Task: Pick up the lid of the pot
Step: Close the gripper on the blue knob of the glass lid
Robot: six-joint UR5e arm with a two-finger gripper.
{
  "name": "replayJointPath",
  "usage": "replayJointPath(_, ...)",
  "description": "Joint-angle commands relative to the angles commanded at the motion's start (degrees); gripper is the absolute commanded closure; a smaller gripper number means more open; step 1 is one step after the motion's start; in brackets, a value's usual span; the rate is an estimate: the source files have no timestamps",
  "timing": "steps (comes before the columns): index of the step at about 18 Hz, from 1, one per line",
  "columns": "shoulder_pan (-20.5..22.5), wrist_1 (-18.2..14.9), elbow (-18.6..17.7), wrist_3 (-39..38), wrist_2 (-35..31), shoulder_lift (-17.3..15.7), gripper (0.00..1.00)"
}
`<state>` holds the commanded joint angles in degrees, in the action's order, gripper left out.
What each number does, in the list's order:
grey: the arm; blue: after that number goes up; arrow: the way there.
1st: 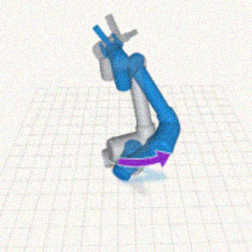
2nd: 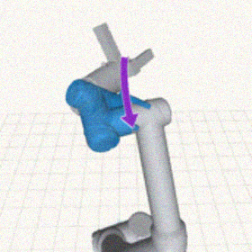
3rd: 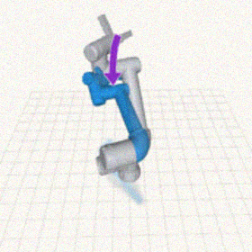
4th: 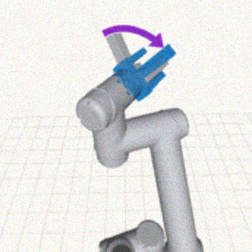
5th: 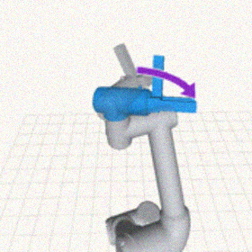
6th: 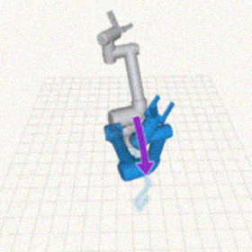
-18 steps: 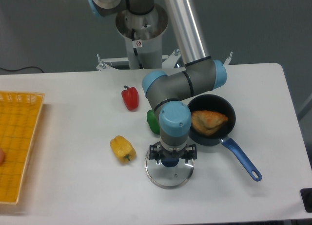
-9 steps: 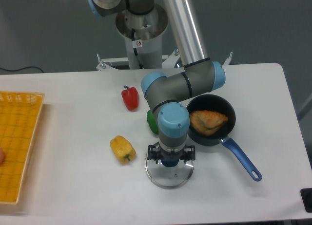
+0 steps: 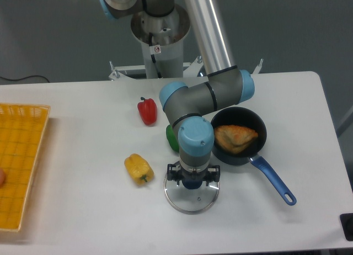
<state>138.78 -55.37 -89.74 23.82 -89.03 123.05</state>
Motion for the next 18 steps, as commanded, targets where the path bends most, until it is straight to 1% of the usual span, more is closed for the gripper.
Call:
replayJointPath(2, 0.0, 0.0, 0.0, 0.3, 0.0, -0.1, 0.14)
replayJointPath(3, 0.0, -0.1, 0.0, 0.3, 0.0, -0.1, 0.21)
replayJointPath(5, 0.1, -0.2, 0.3, 0.3, 0.1, -0.3, 0.27)
replayJointPath(7, 0.1, -0.2, 0.4, 0.3, 0.1, -0.3, 0.30)
replayJointPath(9, 0.1, -0.2, 0.4, 0.3, 0.1, -0.3, 0.31)
replayJointPath(10, 0.1, -0.2, 0.4, 0.3, 0.1, -0.3, 0.34)
replayJointPath(13, 0.1, -0.2, 0.4, 0.3, 0.2, -0.4, 0.35)
replayJointPath(18, 0.1, -0.3, 0.5, 0.3, 0.2, -0.4, 0.45)
